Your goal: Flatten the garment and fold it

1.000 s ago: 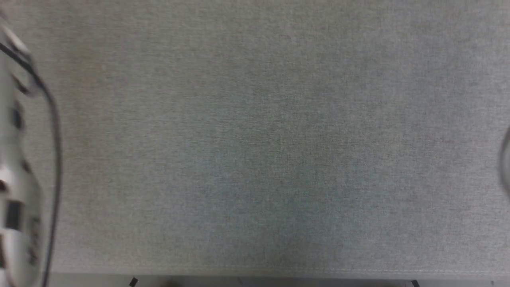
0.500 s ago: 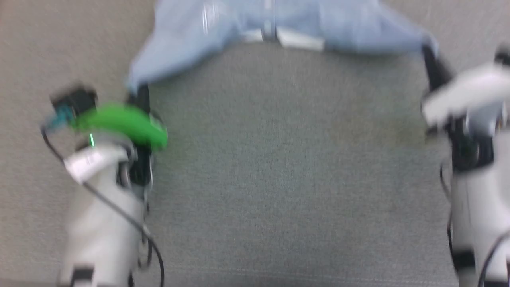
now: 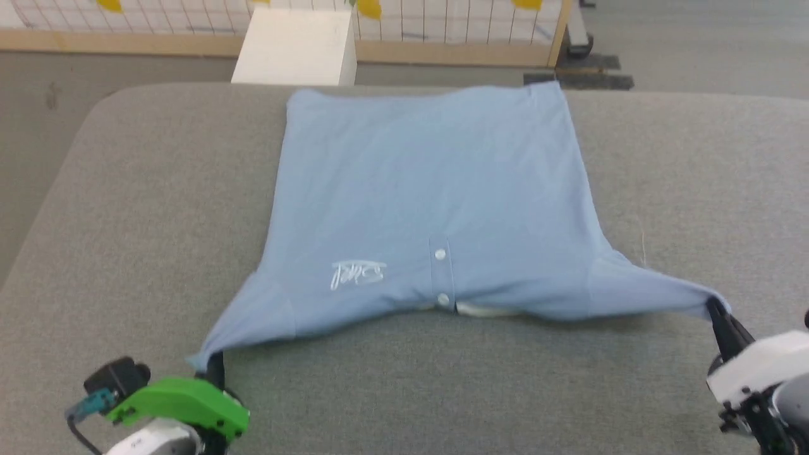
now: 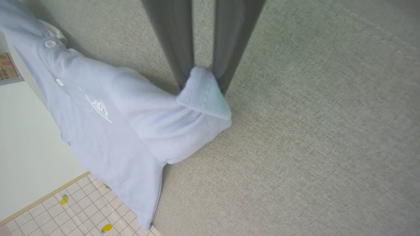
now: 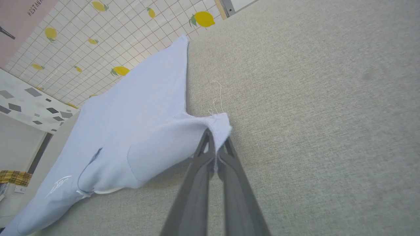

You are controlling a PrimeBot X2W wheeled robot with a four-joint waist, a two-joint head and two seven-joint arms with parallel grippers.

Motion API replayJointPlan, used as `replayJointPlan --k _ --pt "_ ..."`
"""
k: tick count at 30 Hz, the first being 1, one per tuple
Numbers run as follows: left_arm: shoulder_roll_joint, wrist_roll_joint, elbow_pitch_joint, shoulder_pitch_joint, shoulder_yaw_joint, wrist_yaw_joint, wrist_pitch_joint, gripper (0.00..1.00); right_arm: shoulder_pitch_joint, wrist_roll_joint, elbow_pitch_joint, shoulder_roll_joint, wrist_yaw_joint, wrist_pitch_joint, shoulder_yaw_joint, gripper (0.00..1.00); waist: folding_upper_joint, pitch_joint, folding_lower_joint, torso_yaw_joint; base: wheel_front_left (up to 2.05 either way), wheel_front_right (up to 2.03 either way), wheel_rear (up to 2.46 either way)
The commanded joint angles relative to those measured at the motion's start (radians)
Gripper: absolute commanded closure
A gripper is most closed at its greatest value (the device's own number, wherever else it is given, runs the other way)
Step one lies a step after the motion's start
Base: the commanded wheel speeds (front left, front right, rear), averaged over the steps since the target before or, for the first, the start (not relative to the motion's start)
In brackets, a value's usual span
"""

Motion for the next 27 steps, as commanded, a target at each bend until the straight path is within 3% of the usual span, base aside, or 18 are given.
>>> replayJointPlan --k 1,7,12,18,23,27 --pt "0.015 0.002 -0.032 0.033 0.001 0.020 0.020 1.00 0.025 -0.022 -0.030 -0.001 -0.001 0.016 -0.011 1.00 0.0000 -0.033 0.0002 -0.020 0.00 0.00 0.00" --pt "0.099 0.099 -0.112 0.093 -0.071 0.092 0.134 1.00 0.078 -0.144 -0.149 -0.001 -0.001 0.177 0.047 1.00 0.0000 -0.026 0.0002 -0.028 0.00 0.00 0.00" --pt "0.149 0.175 -0.079 0.060 -0.129 0.121 0.197 1.00 0.020 -0.272 -0.148 -0.064 -0.001 0.383 0.180 1.00 0.0000 -0.012 0.0002 -0.039 0.00 0.00 0.00" --pt "0.136 0.171 -0.058 0.036 -0.132 0.122 0.185 1.00 -0.053 -0.356 -0.068 -0.115 -0.001 0.649 0.324 1.00 0.0000 0.000 0.0002 -0.038 0.00 0.00 0.00" --pt "0.117 0.162 -0.063 0.023 -0.132 0.114 0.158 1.00 -0.078 -0.353 0.025 -0.143 -0.001 0.753 0.386 1.00 0.0000 0.012 0.0002 -0.023 0.00 0.00 0.00" --pt "0.109 0.161 -0.066 0.017 -0.134 0.110 0.140 1.00 -0.070 -0.350 0.084 -0.152 -0.001 0.767 0.402 1.00 0.0000 0.013 0.0002 -0.014 0.00 0.00 0.00"
